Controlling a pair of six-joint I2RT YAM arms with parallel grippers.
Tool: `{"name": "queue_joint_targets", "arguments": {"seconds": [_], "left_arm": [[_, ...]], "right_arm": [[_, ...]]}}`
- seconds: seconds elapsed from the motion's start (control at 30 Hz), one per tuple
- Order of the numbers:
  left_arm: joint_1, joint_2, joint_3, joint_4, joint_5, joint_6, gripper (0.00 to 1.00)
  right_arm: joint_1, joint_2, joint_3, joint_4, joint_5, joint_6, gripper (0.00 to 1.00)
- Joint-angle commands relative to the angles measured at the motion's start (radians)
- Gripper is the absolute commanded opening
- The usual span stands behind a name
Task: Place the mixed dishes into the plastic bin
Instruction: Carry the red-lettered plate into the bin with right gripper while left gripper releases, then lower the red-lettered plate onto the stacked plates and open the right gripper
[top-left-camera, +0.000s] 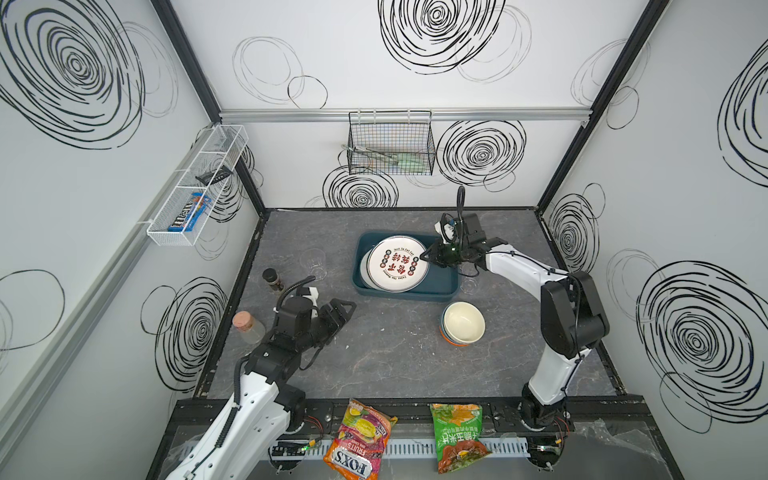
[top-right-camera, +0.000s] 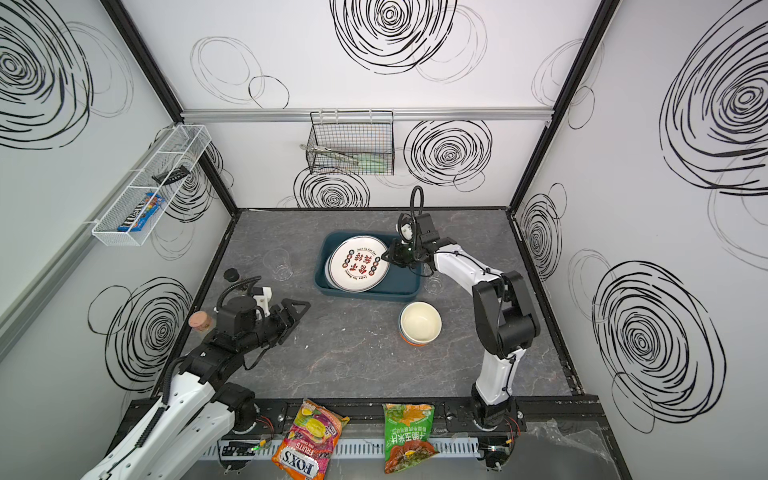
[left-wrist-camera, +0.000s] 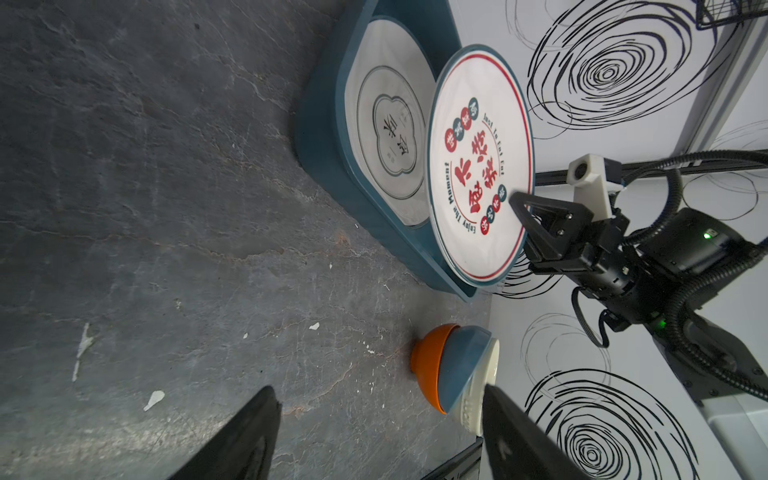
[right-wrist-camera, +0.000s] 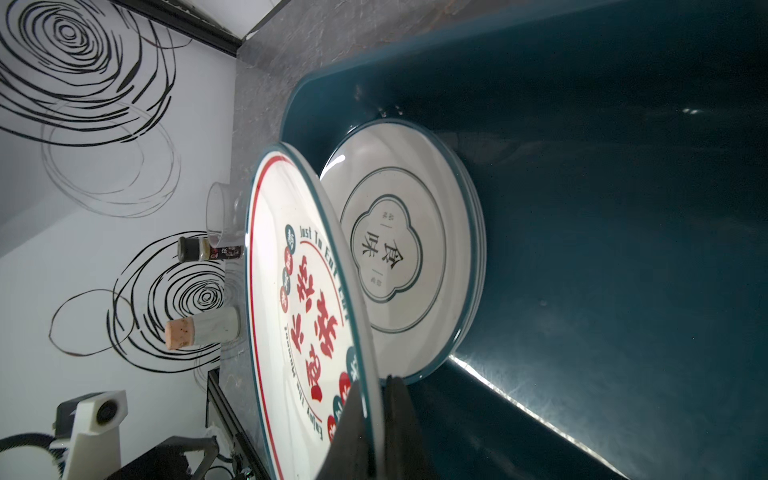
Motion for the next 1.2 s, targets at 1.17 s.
{"name": "queue_joint_targets", "arguments": {"seconds": [1.17], "left_arm": [[0.04,-0.041,-0.072,-0.007,0.006,-0.002,0.81]], "right_arm": [[0.045,0.234,0.247,-0.068,0.115,0.035,0.0]]}}
